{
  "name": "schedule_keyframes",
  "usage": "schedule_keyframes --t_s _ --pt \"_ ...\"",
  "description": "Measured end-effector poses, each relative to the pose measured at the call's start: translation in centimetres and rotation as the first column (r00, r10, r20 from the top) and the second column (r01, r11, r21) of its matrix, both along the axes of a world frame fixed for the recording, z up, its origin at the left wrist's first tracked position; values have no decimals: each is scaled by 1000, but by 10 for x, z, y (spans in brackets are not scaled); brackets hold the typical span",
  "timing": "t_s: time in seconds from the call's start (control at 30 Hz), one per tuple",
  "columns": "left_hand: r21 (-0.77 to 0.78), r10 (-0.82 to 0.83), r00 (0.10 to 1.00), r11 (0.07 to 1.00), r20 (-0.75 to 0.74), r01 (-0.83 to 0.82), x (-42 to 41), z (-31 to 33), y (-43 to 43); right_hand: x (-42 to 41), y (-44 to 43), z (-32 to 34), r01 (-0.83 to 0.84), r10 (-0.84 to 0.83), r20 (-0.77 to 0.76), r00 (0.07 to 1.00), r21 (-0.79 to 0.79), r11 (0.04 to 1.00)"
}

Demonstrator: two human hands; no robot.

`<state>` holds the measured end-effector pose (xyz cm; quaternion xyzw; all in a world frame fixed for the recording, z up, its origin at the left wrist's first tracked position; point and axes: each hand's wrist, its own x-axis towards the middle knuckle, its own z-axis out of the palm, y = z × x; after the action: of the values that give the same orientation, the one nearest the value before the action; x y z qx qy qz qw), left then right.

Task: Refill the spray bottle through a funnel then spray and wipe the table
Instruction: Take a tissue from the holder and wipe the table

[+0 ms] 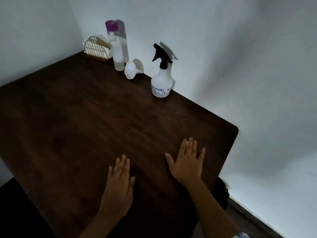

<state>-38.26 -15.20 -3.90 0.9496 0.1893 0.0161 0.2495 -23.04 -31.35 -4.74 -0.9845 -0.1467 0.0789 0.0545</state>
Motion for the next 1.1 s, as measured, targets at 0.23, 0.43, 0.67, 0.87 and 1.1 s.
schedule_keyframes --t_s 0.23,0.43,0.67,0.87,1.1 --pt "-1 -76 997 997 5 76 3 8 -12 -161 40 -5 -402 418 -174 892 118 908" --pt "-2 -169 983 986 66 169 7 22 -30 -160 15 1 -498 518 -199 832 144 855" --pt "-11 -365 929 931 57 366 18 17 -75 -114 -70 29 80 17 -255 967 366 927" --pt "-49 -542 830 833 134 552 27 15 -119 -114 -120 24 362 -394 -52 918 517 776" --pt "-77 -616 771 771 161 632 39 9 -154 -84 -177 7 516 -588 -68 806 567 643"
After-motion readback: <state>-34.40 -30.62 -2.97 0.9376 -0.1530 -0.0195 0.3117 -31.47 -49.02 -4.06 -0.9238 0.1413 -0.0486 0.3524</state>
